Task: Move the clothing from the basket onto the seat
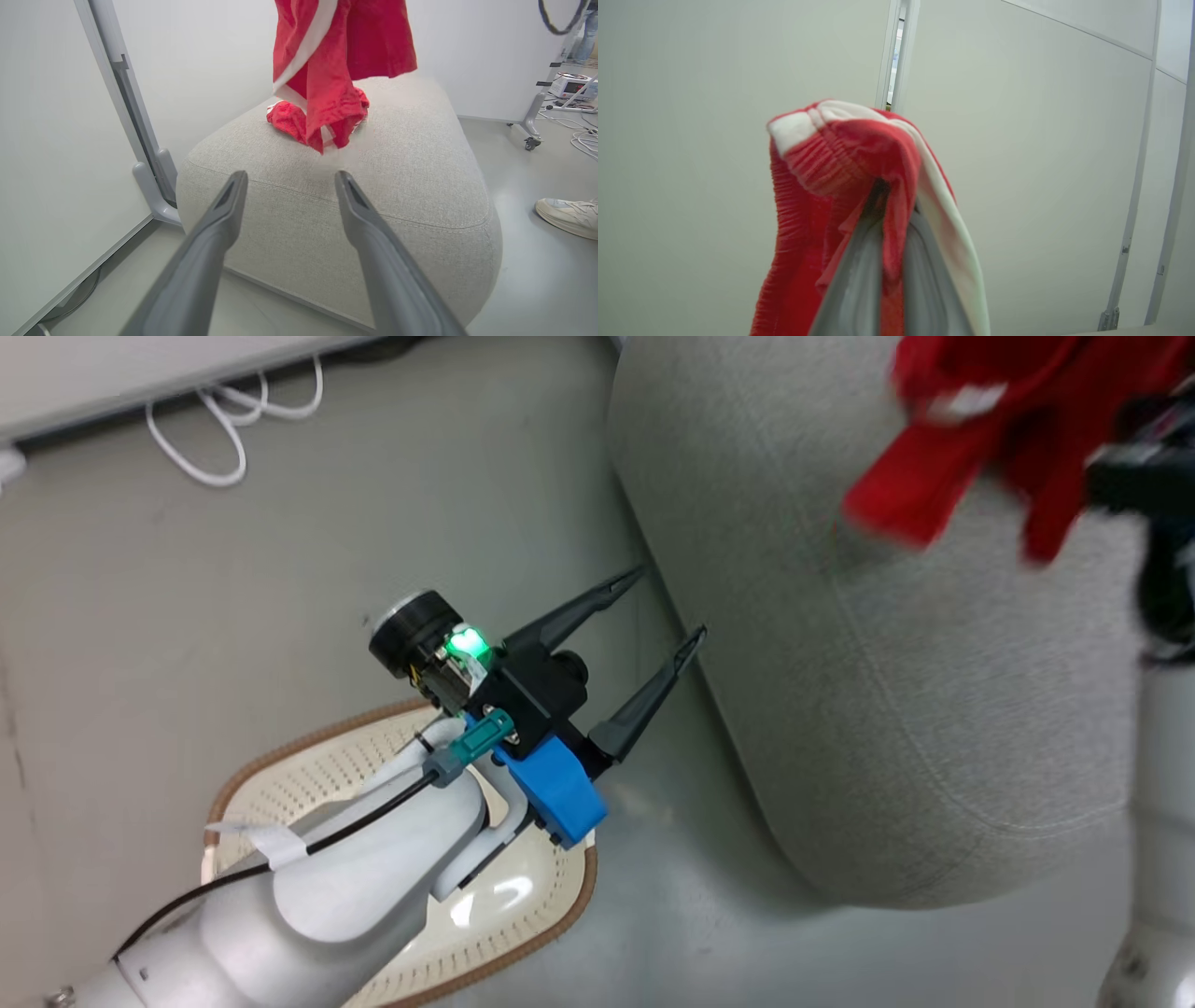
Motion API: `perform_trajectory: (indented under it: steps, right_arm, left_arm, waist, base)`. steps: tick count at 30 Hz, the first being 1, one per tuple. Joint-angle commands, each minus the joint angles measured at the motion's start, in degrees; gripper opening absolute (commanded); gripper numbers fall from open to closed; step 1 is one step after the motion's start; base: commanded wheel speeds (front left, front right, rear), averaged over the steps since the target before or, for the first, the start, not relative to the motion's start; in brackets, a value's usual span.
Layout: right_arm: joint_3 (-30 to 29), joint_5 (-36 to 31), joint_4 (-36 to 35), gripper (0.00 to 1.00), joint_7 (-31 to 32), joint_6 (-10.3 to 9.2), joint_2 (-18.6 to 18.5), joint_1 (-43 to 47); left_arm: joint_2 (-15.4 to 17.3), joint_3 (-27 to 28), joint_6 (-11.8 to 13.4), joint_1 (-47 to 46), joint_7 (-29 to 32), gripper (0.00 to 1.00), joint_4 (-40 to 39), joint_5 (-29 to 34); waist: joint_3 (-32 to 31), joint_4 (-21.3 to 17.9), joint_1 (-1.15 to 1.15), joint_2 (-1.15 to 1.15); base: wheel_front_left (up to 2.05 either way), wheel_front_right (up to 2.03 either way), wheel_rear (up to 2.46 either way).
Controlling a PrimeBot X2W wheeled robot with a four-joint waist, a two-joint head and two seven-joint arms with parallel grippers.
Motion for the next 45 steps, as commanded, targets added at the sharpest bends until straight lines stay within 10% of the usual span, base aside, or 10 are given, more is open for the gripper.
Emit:
perform_trajectory:
  steps: [1,17,38,40,45]
  right_arm:
    - [-2.0,-0.3,-0.7,0.0,-0.2,0.01,-2.1,-4.4]
    - [-17.3,0.7,14.7,0.0,-0.2,0.01,-20.7,-20.0]
    - [-17.1,1.9,36.2,0.0,-0.2,0.01,-15.2,-10.5]
    - [-16.8,1.8,35.1,1.0,-0.2,0.01,-15.2,-9.1]
    - [-15.3,0.4,31.3,1.0,-0.2,0.01,-14.8,-3.5]
  left_arm:
    - [0.8,0.4,0.3,-1.6,0.2,1.0,-0.5,0.7]
    - [2.1,0.5,0.2,-6.9,0.8,1.0,-2.2,3.0]
    - [1.4,0.0,0.2,-7.5,0.0,1.0,-1.3,2.6]
    - [1.2,0.2,0.4,-7.1,-0.5,1.0,-1.0,2.4]
    - [0.0,1.1,0.8,-5.0,-1.6,1.0,0.1,1.6]
  waist:
    - [5.4,2.2,0.0,0.0]
    - [17.3,3.9,0.0,0.0]
    - [17.3,5.3,0.0,0.0]
    - [16.3,5.5,0.0,0.0]
    - [12.1,6.2,0.0,0.0]
  base:
    - [0.0,0.0,0.0]
    - [0.0,0.0,0.0]
    - [0.0,0.0,0.0]
    - [0.0,0.0,0.0]
    - [0.0,0.0,0.0]
